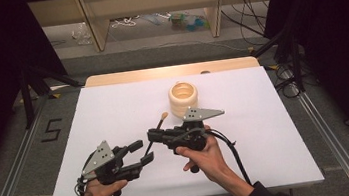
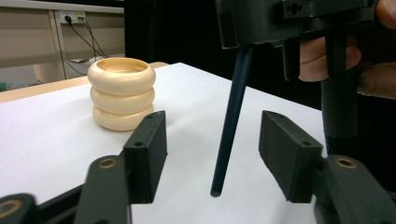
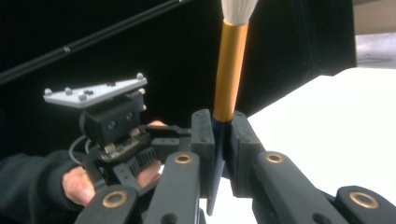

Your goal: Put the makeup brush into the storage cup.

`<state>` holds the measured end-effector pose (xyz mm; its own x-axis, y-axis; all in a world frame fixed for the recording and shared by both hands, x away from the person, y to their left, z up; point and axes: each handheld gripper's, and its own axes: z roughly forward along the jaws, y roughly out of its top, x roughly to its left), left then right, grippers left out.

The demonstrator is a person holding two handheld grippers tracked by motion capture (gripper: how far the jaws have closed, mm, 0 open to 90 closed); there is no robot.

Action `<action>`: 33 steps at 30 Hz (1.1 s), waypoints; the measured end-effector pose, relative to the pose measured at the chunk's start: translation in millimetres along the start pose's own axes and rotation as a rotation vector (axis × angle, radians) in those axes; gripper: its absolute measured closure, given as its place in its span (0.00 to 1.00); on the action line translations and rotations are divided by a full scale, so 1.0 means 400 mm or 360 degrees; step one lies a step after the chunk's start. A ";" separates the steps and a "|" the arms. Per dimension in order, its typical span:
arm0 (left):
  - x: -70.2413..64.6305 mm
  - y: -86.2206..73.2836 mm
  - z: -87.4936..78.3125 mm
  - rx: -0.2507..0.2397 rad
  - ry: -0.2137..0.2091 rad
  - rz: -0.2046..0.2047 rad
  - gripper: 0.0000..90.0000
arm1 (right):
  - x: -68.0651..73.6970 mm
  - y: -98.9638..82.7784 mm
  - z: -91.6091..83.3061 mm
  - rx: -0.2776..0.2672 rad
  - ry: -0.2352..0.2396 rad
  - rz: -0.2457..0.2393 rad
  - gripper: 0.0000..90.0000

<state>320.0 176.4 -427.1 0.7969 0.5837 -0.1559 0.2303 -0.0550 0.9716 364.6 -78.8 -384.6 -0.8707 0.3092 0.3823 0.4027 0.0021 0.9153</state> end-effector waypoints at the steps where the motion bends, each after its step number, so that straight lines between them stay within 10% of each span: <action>1: 0.002 -0.001 -0.001 0.0005 0.0012 -0.0008 0.43 | -0.001 0.001 -0.001 -0.0001 -0.0009 -0.0009 0.92; 33: 0.052 -0.007 -0.024 0.0073 0.0179 0.0035 0.27 | -0.051 0.060 -0.087 0.0125 -0.0403 -0.0338 0.92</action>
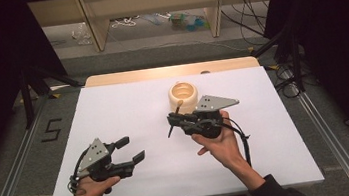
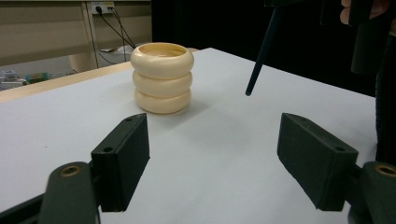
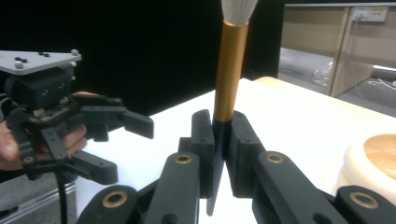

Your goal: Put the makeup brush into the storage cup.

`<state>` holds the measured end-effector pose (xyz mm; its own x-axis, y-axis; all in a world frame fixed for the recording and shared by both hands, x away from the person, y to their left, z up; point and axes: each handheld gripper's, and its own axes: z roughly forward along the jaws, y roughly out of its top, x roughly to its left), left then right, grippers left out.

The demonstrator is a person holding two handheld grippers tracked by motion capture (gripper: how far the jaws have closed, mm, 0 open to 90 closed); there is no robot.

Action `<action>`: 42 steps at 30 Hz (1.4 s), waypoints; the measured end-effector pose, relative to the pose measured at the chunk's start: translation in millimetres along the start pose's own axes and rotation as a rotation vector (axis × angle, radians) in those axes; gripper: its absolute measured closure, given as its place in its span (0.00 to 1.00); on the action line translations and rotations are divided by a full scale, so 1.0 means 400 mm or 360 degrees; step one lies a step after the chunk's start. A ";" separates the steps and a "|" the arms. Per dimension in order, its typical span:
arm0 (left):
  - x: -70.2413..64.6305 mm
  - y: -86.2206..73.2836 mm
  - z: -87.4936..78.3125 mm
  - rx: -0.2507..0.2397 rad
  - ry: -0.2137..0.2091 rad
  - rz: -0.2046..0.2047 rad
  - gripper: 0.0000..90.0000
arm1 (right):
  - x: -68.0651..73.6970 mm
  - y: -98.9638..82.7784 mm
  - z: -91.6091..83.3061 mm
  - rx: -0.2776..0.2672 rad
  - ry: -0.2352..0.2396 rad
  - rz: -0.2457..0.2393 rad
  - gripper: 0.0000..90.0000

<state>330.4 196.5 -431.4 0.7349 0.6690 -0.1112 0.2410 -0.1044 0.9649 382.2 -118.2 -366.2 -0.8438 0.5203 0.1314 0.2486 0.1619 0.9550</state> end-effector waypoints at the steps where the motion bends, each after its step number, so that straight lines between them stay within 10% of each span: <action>1: 0.002 0.000 -0.001 0.0004 0.0000 0.0005 0.27 | -0.004 0.000 0.000 -0.0005 0.0006 0.0004 0.92; 42: 0.020 -0.009 -0.007 0.0039 0.0034 0.0030 0.26 | -0.135 0.012 -0.029 0.0119 -0.0260 -0.0015 0.92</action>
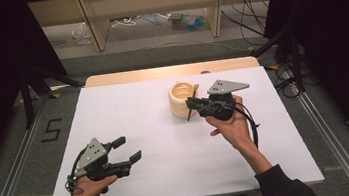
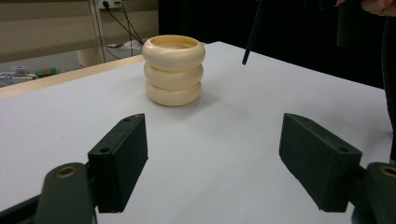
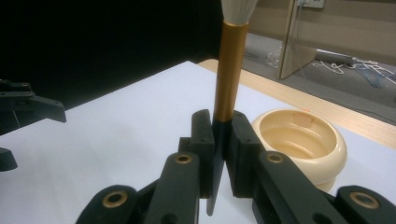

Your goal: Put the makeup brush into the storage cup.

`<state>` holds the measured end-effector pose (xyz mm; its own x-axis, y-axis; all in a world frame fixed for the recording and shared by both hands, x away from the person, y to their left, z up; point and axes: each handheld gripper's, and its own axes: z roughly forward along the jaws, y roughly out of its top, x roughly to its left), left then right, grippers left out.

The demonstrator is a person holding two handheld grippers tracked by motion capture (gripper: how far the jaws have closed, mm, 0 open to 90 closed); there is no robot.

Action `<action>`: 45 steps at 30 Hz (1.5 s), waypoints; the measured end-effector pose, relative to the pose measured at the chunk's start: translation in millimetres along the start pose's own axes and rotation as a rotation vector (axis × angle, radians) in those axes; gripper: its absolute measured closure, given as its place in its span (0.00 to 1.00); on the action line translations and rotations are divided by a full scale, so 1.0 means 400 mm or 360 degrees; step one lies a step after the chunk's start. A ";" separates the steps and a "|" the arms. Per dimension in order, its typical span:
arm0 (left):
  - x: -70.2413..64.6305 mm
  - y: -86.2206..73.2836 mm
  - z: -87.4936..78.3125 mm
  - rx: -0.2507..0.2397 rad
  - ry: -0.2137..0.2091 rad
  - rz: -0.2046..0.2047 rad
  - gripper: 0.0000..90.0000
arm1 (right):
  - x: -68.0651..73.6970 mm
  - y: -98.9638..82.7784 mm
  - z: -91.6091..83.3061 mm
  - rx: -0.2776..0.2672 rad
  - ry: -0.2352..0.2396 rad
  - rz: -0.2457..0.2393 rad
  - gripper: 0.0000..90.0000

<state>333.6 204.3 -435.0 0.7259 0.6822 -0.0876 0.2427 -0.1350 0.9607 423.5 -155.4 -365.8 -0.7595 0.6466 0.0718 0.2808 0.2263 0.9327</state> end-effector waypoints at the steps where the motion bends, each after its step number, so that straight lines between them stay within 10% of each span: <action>1: -0.002 0.000 0.000 -0.0005 0.0008 -0.0021 0.26 | -0.002 0.000 0.001 -0.0001 -0.0019 -0.0005 0.92; 45: 0.010 -0.003 -0.007 -0.0014 0.0053 0.0008 0.22 | -0.094 0.046 0.026 -0.0006 -0.0173 0.0021 0.92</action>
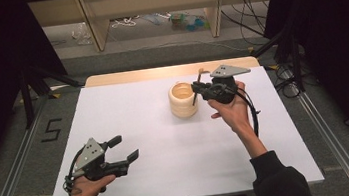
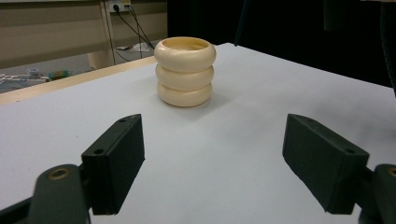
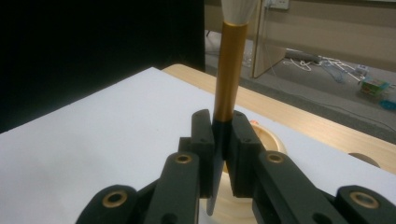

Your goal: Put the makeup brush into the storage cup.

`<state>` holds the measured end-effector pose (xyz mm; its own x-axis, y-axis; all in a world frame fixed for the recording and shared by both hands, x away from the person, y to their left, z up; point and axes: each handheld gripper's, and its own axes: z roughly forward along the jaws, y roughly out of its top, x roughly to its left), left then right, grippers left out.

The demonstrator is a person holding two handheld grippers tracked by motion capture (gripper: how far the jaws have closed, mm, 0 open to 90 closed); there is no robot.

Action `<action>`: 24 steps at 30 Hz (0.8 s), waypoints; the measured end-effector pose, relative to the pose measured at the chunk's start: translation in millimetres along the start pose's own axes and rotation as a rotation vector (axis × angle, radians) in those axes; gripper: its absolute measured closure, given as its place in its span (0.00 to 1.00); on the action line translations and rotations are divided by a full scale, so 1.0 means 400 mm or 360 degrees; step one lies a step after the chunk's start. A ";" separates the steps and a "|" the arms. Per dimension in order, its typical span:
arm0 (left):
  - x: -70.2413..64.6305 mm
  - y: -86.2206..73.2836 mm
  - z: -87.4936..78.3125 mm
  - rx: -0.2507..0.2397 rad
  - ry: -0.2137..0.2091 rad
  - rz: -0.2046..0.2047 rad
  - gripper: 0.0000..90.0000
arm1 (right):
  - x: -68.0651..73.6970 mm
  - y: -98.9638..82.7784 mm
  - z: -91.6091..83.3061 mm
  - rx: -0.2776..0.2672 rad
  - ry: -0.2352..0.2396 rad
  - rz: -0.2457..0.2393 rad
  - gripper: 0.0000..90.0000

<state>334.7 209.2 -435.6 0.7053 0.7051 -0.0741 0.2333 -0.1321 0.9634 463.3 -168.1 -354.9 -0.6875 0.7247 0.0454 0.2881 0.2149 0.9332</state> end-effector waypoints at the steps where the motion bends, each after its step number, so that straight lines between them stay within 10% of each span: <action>1: 0.000 0.000 -0.001 0.0007 0.0006 0.0001 0.22 | -0.001 0.002 0.001 -0.0001 -0.0002 -0.0004 0.92; 24: 0.000 0.000 0.001 0.0011 0.0015 -0.0002 0.20 | -0.023 0.042 0.032 0.0015 -0.0048 0.0010 0.92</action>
<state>335.1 209.0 -435.9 0.6988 0.7117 -0.0727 0.2386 -0.1361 0.9615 483.1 -162.9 -344.2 -0.6653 0.7455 0.0403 0.2989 0.2165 0.9294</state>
